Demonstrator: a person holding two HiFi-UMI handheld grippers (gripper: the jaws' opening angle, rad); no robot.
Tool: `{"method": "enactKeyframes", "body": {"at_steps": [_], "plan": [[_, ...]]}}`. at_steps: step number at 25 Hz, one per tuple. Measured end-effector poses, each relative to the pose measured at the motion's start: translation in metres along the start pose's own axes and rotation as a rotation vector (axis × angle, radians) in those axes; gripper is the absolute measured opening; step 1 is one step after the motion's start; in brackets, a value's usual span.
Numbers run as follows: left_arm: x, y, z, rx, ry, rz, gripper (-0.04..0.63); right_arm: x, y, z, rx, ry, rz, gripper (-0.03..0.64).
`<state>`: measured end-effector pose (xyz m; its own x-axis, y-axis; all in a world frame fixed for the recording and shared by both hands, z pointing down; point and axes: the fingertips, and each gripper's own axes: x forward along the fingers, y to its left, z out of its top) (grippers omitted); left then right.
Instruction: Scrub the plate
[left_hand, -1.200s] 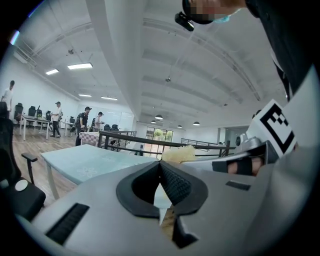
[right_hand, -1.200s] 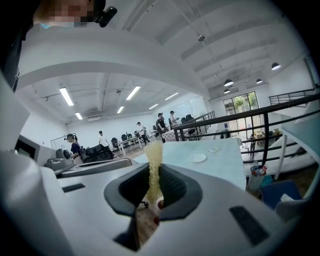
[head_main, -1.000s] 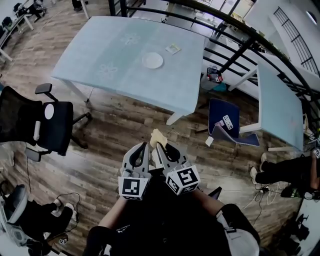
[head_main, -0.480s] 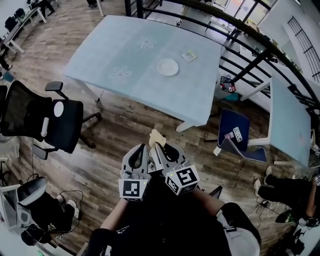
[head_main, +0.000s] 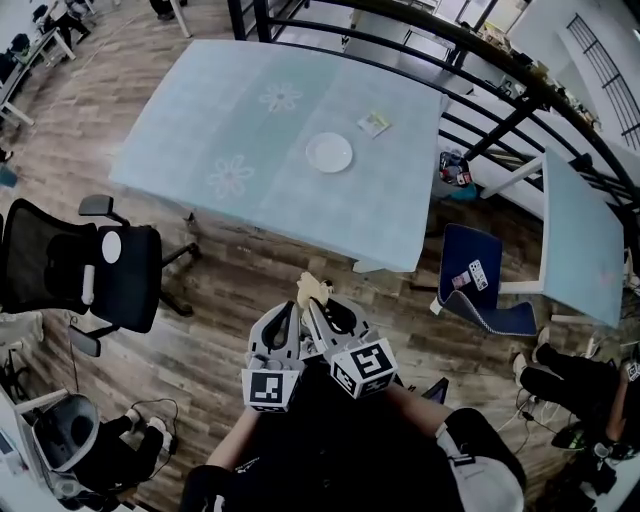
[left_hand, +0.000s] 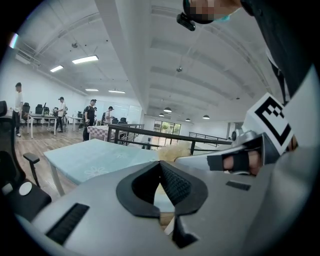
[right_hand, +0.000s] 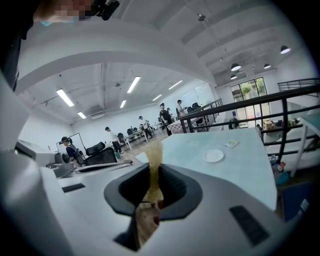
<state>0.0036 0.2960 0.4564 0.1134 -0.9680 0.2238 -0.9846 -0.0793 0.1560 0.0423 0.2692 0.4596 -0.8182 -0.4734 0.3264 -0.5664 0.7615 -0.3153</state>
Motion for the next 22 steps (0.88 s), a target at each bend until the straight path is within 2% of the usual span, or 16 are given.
{"method": "enactKeyframes", "body": {"at_steps": [6,10,16,22], "plan": [[0.056,0.01,0.01,-0.013,0.032,-0.043,0.011,0.031,-0.04,0.022,0.031,0.015,-0.042,0.052],[0.098,0.011,0.022,0.005,0.043,-0.081,0.011,0.047,-0.074,0.043,0.063,-0.011,-0.083,0.052],[0.143,0.02,0.053,0.032,-0.005,-0.086,0.011,0.07,-0.114,0.084,0.055,-0.092,-0.121,0.052],[0.17,0.024,0.068,0.05,-0.031,-0.094,0.011,0.078,-0.137,0.099,0.048,-0.11,-0.151,0.052]]}}
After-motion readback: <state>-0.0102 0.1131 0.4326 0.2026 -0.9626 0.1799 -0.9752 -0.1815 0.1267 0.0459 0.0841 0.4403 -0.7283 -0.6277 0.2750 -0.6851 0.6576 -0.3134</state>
